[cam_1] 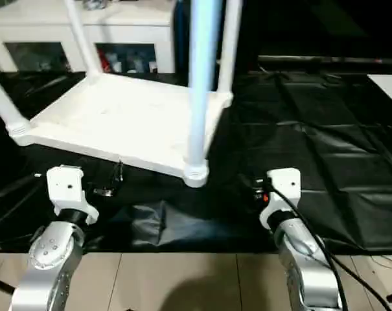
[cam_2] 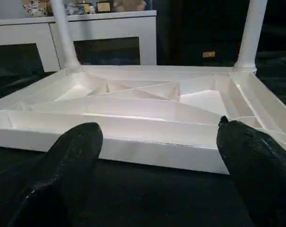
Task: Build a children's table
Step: Rotate table base
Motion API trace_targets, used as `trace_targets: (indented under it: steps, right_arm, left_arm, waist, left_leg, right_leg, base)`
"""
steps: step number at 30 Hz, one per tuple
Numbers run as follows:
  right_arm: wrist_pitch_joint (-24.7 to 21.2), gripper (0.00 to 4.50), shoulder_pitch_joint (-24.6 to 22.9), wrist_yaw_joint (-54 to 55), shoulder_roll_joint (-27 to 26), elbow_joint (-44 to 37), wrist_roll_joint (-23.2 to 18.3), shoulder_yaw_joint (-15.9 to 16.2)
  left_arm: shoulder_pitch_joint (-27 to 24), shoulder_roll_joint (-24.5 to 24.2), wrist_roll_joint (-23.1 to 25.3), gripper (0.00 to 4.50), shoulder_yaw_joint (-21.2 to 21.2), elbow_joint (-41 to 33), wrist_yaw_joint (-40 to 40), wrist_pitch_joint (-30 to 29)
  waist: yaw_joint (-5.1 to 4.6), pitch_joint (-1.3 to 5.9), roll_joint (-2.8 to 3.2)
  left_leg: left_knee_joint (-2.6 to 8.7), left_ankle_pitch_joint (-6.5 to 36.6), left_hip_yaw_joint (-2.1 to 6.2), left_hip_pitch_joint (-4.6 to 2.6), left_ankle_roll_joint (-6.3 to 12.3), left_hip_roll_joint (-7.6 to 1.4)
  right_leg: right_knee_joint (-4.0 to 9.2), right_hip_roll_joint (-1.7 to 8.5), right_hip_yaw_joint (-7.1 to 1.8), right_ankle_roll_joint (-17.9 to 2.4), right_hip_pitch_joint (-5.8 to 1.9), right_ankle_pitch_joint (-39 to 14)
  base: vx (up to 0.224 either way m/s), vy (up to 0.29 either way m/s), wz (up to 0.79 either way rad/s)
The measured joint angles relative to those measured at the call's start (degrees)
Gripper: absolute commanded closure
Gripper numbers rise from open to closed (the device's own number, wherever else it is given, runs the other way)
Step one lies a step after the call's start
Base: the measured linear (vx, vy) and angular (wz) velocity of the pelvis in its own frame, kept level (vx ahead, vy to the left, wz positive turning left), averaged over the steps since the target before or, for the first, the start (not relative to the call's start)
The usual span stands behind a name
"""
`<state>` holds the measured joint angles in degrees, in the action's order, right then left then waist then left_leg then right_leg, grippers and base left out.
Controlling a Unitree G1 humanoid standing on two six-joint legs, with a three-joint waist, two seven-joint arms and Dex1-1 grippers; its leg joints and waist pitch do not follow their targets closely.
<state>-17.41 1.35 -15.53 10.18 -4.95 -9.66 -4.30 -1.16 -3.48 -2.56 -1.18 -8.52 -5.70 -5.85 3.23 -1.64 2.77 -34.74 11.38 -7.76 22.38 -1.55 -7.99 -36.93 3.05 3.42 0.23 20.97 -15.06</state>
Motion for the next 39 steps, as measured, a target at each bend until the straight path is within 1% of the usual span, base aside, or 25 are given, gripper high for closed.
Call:
trace_targets:
  steps: [2,6,9,11,16,17,18,20,21,22,23,24,25,26,27,28,29,30,31,33,35,36,37,38,39]
  right_arm:
    - [-0.1,1.31,0.4,-0.6,0.0,-0.1,-0.5,0.6]
    - [-0.1,1.31,1.1,-1.0,-0.2,-0.6,-0.7,2.0]
    - [-0.1,1.31,1.3,-0.9,-0.5,-0.6,-0.7,2.0]
    - [-0.1,1.31,1.5,-0.7,-0.4,-0.5,-0.7,1.9]
    - [-0.1,1.31,1.9,-0.6,0.1,-0.4,-0.7,1.9]
    - [-0.1,1.31,2.4,-0.6,0.0,-0.3,-0.7,2.0]
    - [0.0,1.31,3.5,-0.7,-0.2,-0.1,-0.7,2.7]
    - [0.1,1.31,4.0,-1.1,-0.5,-0.1,-0.7,3.3]
    - [0.1,1.31,3.8,-1.2,-0.4,0.1,-0.6,3.4]
    - [0.2,1.31,3.6,-1.2,0.0,0.3,-0.5,3.3]
    - [0.3,1.31,3.0,-1.2,0.8,0.9,-0.3,2.7]
    - [0.2,1.31,2.8,-1.0,1.5,2.0,0.2,1.7]
    - [0.2,1.31,2.8,-0.9,1.6,2.3,0.4,1.3]
    - [0.2,1.31,2.9,-0.9,1.5,2.3,0.4,1.4]
    - [0.2,1.31,3.2,-1.0,1.3,2.2,0.5,1.6]
    - [0.2,1.31,3.5,-1.0,1.2,2.0,0.4,1.7]
    - [0.3,1.31,3.7,-1.0,1.2,1.6,0.4,1.9]
    - [0.3,1.31,4.0,-1.0,0.7,1.7,0.4,2.3]
    - [0.3,1.31,4.0,-1.2,-0.4,1.6,0.3,3.2]
    - [0.3,1.31,4.0,-1.3,-0.6,1.6,0.1,4.7]
    - [0.3,1.31,3.9,-1.8,0.2,1.6,0.0,4.4]
    - [0.5,1.31,3.8,-2.3,0.5,1.6,0.0,4.1]
    - [0.5,1.31,3.6,-2.8,1.1,1.5,-0.1,4.0]
    - [0.5,1.31,3.5,-4.0,2.1,1.4,-0.6,3.8]
    - [0.5,1.31,2.4,-6.1,4.1,1.5,-1.2,3.2]
  left_arm:
    - [0.1,-0.5,0.0,0.11,-0.2,0.2,-0.2,0.0]
    - [1.0,-1.1,-0.1,0.11,-0.9,0.4,-0.4,0.0]
    - [1.6,-1.7,-0.7,0.11,-0.8,0.4,-1.7,0.0]
    - [1.9,-1.6,-1.1,0.11,-0.4,0.5,-2.3,0.0]
    - [1.9,-1.2,-1.2,0.11,0.1,0.9,-2.7,0.0]
    - [1.9,-1.2,-1.2,0.11,0.0,1.0,-2.7,0.0]
    - [1.7,-1.5,-1.2,0.11,-0.4,1.1,-2.6,0.0]
    - [1.7,-2.1,-1.2,0.11,-1.3,1.6,-2.5,0.0]
    - [1.8,-2.1,-1.2,0.11,-1.4,1.6,-2.5,0.1]
    - [2.1,-2.0,-1.2,0.11,-1.2,1.4,-2.5,0.2]
    - [2.3,-0.9,-1.3,0.11,-0.7,2.0,-2.5,0.1]
    - [2.0,0.1,-1.3,0.11,1.3,2.1,-2.7,0.1]
    - [1.8,0.1,-1.4,0.11,1.8,2.1,-2.8,0.1]
    - [1.9,-0.1,-1.4,0.11,1.6,2.1,-2.8,0.1]
    - [1.9,-0.6,-1.5,0.11,1.1,2.0,-2.7,0.2]
    - [1.9,-0.6,-1.5,0.11,0.8,1.9,-2.7,0.2]
    - [1.8,-0.6,-1.5,0.11,0.7,1.8,-2.7,0.2]
    - [1.3,-0.8,-1.5,0.11,0.2,1.8,-2.7,0.3]
    - [0.9,-1.3,-1.5,0.11,-0.5,1.9,-2.7,0.3]
    - [0.8,-2.2,-1.8,0.11,-2.2,2.2,-2.9,0.0]
    - [0.7,-2.3,-2.8,0.11,-2.2,2.1,-4.1,0.1]
    - [0.9,-2.9,-3.7,0.11,-2.0,2.0,-5.6,0.1]
    - [1.1,-3.4,-4.5,0.11,-1.3,1.9,-6.9,0.1]
    - [1.3,-4.5,-5.5,0.11,-0.5,1.9,-9.4,0.2]
    - [1.4,-6.0,-7.5,0.11,1.9,2.1,-14.5,-0.1]
  waist:
    - [-0.18,-0.59,0.24]
    - [-1.48,-1.55,0.62]
    - [-3.05,-1.51,0.54]
    - [-3.51,-1.40,0.42]
    - [-3.08,-0.49,0.39]
    - [-3.22,-0.34,0.41]
    - [-3.61,-0.14,0.06]
    - [-4.18,0.13,-0.66]
    - [-4.60,0.35,-1.63]
    - [-4.54,0.23,-3.03]
    - [-4.35,-0.04,-3.31]
    - [-3.56,-0.13,-2.90]
    - [-3.05,-0.15,-2.95]
    - [-2.64,-0.15,-2.74]
    - [-1.78,-0.04,-2.23]
    - [-1.30,-0.18,-1.14]
    - [-1.08,-0.19,0.36]
    - [-0.98,-0.57,1.91]
    - [-1.60,-0.59,1.98]
    - [-2.98,-0.52,0.73]
    - [-3.99,-0.40,0.62]
    - [-4.57,-0.06,-0.09]
    - [-4.63,0.27,-1.13]
    - [-4.63,0.35,-2.40]
    - [-4.47,0.20,-2.02]
  left_leg:
    - [0.25,0.3,-0.24,-1.27,-0.34,-0.06]
    - [0.37,1.6,-0.12,-3.66,-0.34,-0.47]
    - [0.39,2.1,-0.07,-4.37,-0.38,-0.44]
    - [0.45,2.2,-0.35,-4.17,-0.27,-0.36]
    - [0.41,3.7,-0.27,-4.30,1.06,0.07]
    - [0.37,4.0,-0.15,-4.45,1.29,0.22]
    - [0.30,4.6,0.39,-4.75,1.46,0.87]
    - [0.15,5.8,1.49,-5.96,1.57,1.73]
    - [0.02,6.6,1.97,-6.78,1.35,2.54]
    - [-0.77,7.7,1.61,-7.08,2.20,3.60]
    - [-2.87,9.2,1.73,-7.07,4.60,3.52]
    - [-7.75,9.5,2.40,-5.60,6.77,3.68]
    - [-10.33,9.4,2.64,-4.18,6.66,4.33]
    - [-10.69,8.9,2.63,-2.78,5.80,4.62]
    - [-8.96,8.0,2.62,-1.15,4.35,4.23]
    - [-6.13,6.5,2.66,-0.21,4.06,3.35]
    - [-2.36,5.4,2.58,-0.12,3.86,1.93]
    - [-2.08,1.1,3.10,-0.52,1.63,0.54]
    - [-2.42,1.4,3.15,-0.93,1.53,0.72]
    - [-2.12,2.4,3.61,-1.42,1.93,2.03]
    - [-2.10,3.2,3.95,-2.53,2.66,2.60]
    - [-2.11,3.5,3.92,-2.83,2.82,3.44]
    - [-2.23,3.7,3.79,-2.81,3.08,4.69]
    - [-2.99,4.2,3.58,-2.36,2.52,6.06]
    - [-4.26,4.6,3.97,-1.50,3.03,6.04]
  right_leg:
    - [0.64,0.12,0.17,0.0,-0.93,-0.1]
    - [2.96,0.24,1.29,0.2,-4.22,-0.2]
    - [3.93,0.37,1.44,0.2,-5.23,-0.2]
    - [4.08,0.40,1.12,0.2,-5.70,-0.2]
    - [4.99,0.29,0.59,0.8,-6.15,-1.1]
    - [4.66,0.35,0.55,0.7,-5.98,-1.5]
    - [1.54,0.59,0.49,-0.4,-4.33,-2.3]
    - [-4.68,1.48,-0.17,1.1,-0.47,-3.2]
    - [-4.61,1.78,-1.35,1.6,1.75,-3.1]
    - [-1.81,2.55,-2.87,1.2,1.52,-0.1]
    - [-2.56,2.00,-3.47,0.8,0.72,-1.7]
    - [-1.96,1.23,-3.96,0.4,-0.83,-2.1]
    - [-1.39,1.15,-4.17,0.3,-1.95,-2.3]
    - [-0.42,0.91,-4.00,0.1,-3.21,-2.4]
    - [0.79,0.18,-3.60,-0.1,-4.69,-2.5]
    - [1.74,-0.32,-2.20,-0.1,-6.00,-2.6]
    - [2.37,-1.22,-0.58,0.0,-7.22,-3.0]
    - [2.48,-1.84,0.79,0.5,-8.49,-3.7]
    - [1.84,-1.64,1.10,0.3,-8.92,-4.6]
    - [-3.52,-1.37,0.18,-1.1,-5.89,-5.8]
    - [-5.58,-1.49,0.16,0.6,-2.90,-5.0]
    - [-5.05,-0.94,-0.33,2.1,-0.49,-3.8]
    - [-2.92,-0.03,-1.80,2.5,1.29,-1.7]
    - [-1.62,1.23,-3.32,1.5,2.20,2.1]
    - [-2.38,1.17,-3.84,1.7,2.38,1.4]
  base:
    - [0.000,0.000,0.00]
    - [0.023,0.038,-0.08]
    - [0.070,0.048,-0.15]
    - [0.104,0.030,-0.05]
    - [0.159,0.017,0.04]
    - [0.222,0.008,0.08]
    - [0.226,-0.034,0.03]
    - [0.176,-0.101,-0.10]
    - [0.107,-0.116,-0.15]
    - [0.070,-0.074,0.05]
    - [0.070,-0.074,0.05]
    - [0.136,-0.044,0.10]
    - [0.175,-0.042,0.00]
    - [0.175,-0.042,0.00]
    - [0.162,-0.029,-0.08]
    - [0.158,0.037,-0.01]
    - [0.158,0.037,-0.01]
    - [0.169,0.123,-0.05]
    - [0.219,0.111,-0.10]
    - [0.220,0.078,-0.05]
    - [0.173,0.032,-0.13]
    - [0.138,0.005,-0.18]
    - [0.122,-0.054,-0.14]
    - [0.122,-0.054,-0.14]
    - [0.093,-0.066,0.00]
